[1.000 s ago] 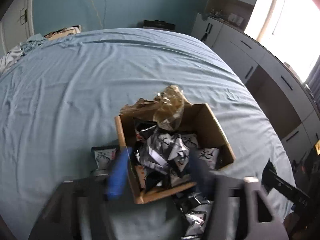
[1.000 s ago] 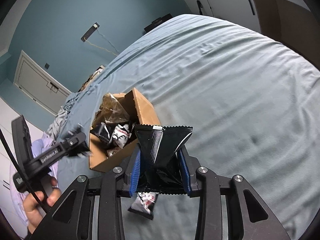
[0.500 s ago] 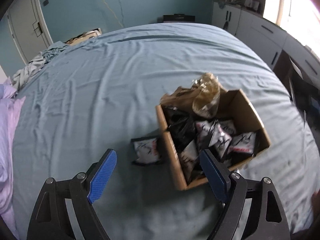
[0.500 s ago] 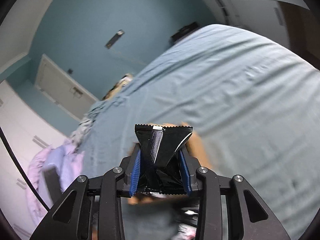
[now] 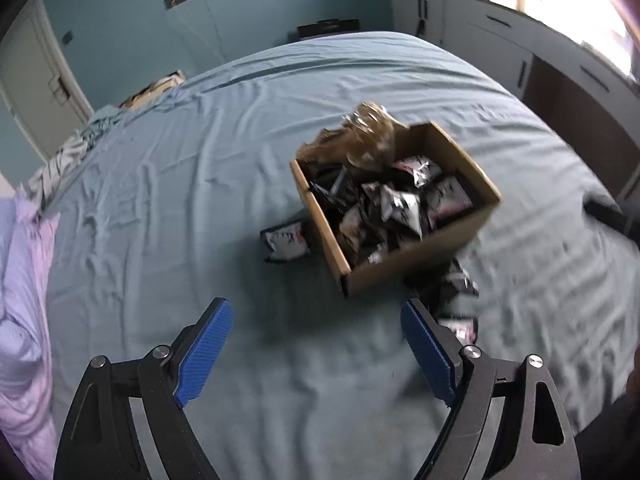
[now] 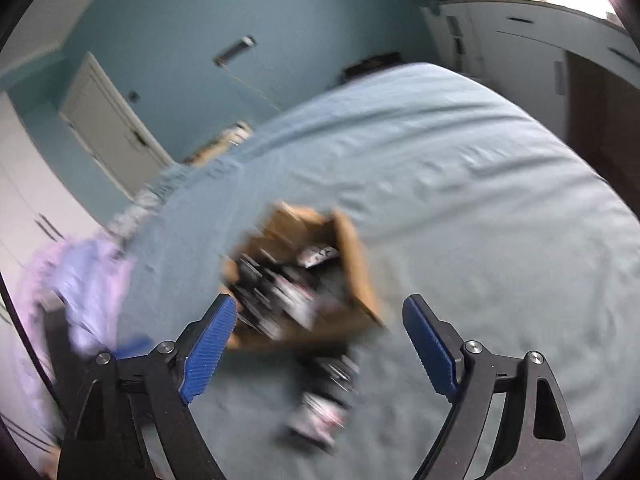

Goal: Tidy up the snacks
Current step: 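Release the black packet into the box with the right tool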

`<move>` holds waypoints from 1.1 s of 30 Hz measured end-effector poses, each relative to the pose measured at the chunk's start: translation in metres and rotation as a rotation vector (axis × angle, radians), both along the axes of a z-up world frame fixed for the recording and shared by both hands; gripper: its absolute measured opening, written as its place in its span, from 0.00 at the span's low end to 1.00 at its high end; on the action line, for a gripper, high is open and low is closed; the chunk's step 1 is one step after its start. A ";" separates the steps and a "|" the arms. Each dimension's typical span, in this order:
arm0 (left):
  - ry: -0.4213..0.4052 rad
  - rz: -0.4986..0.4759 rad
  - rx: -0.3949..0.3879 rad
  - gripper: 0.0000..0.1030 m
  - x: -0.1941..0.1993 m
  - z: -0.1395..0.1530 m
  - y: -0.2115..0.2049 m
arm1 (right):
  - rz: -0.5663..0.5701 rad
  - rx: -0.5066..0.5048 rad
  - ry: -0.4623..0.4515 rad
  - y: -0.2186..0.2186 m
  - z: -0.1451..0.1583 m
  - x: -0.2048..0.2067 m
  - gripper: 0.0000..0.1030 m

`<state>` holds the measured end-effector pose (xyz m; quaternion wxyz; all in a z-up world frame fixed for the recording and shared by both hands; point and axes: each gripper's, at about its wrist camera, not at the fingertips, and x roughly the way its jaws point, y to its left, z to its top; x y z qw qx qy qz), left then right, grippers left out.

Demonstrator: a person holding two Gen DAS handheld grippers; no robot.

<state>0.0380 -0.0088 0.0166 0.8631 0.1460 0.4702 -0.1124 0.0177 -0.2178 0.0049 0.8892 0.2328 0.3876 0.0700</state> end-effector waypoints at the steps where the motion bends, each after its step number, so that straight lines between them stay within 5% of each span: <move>1: -0.018 -0.002 0.030 0.85 -0.006 -0.001 -0.002 | -0.019 -0.048 0.067 -0.002 -0.012 -0.005 0.82; 2: -0.032 -0.003 0.051 0.85 -0.009 -0.001 -0.003 | -0.038 -0.123 0.182 -0.003 -0.023 -0.007 0.82; 4: -0.050 -0.011 0.093 0.86 -0.015 0.000 -0.005 | -0.015 -0.175 0.239 -0.004 -0.023 -0.010 0.82; 9: -0.056 -0.020 0.069 0.98 -0.024 -0.001 -0.005 | -0.101 -0.140 0.090 -0.014 -0.003 -0.052 0.82; 12: -0.047 -0.047 0.076 0.98 -0.025 -0.007 -0.013 | -0.116 -0.139 0.099 -0.013 -0.011 -0.069 0.82; 19: 0.000 -0.100 0.122 0.98 -0.022 -0.034 -0.038 | -0.127 -0.166 0.210 -0.013 -0.031 -0.034 0.82; 25: 0.061 -0.103 0.104 0.98 -0.011 -0.055 -0.051 | -0.188 -0.275 0.127 -0.008 -0.024 -0.017 0.82; 33: 0.128 -0.200 0.091 0.98 -0.018 -0.084 -0.088 | -0.140 -0.263 0.118 0.001 -0.036 -0.011 0.82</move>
